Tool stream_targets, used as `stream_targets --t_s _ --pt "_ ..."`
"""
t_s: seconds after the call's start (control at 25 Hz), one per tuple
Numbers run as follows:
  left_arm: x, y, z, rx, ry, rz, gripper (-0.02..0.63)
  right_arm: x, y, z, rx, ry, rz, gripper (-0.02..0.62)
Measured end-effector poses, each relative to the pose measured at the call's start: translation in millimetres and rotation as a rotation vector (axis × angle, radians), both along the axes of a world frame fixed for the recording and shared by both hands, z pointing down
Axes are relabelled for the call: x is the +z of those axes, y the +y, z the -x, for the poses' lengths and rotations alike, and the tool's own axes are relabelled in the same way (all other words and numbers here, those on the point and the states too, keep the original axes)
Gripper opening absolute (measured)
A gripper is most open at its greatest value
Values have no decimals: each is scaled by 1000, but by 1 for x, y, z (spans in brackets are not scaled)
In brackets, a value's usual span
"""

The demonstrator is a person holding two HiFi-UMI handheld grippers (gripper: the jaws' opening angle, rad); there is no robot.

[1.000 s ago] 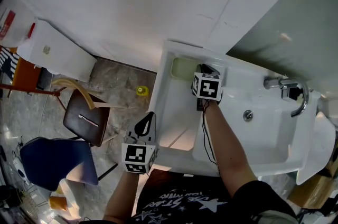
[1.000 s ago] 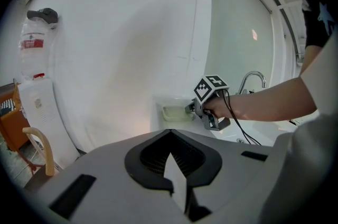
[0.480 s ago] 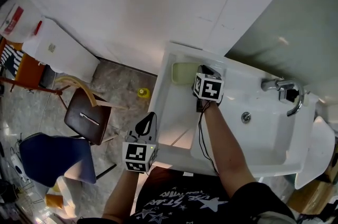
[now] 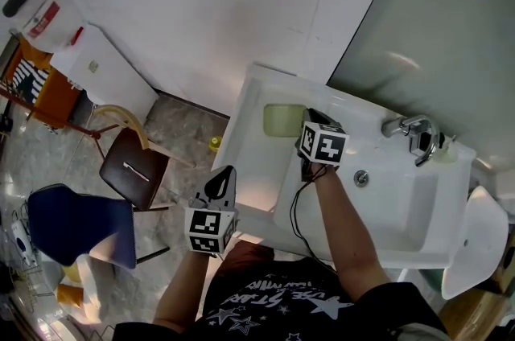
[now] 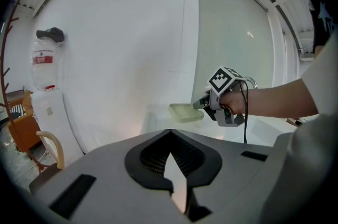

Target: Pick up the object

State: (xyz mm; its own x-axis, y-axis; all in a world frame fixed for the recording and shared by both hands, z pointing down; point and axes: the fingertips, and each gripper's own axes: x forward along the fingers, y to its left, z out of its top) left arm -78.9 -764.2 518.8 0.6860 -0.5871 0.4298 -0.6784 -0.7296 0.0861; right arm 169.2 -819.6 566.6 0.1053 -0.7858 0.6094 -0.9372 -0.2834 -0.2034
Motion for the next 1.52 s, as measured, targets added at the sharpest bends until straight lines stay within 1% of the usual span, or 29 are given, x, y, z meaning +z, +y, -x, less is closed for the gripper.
stream_targets --t_s 0.24,0.52,0.76,1.0,1.16,1.36,1.52 --pt "-9 57 -16 -36 18 24 16 -20 54 -3 -49 -15 -33 31" --pt "-22 121 -33 -75 21 -28 16 -34 135 -11 -98 -18 -73 31" --pt "-26 189 -38 -153 33 -59 15 -38 205 -18 -169 -17 -89 31" --pt "-12 265 -45 -225 16 -41 15 -33 273 -29 -242 -28 -104 31" --pt "-8 310 -54 -262 -3 -24 16 -25 313 -38 -278 -46 -91 31" --pt "-6 354 -62 -299 -16 7 15 -16 348 -48 -297 -69 -68 31" --pt "-12 370 -61 -308 -24 -15 15 -15 362 -46 -313 -86 -77 31"
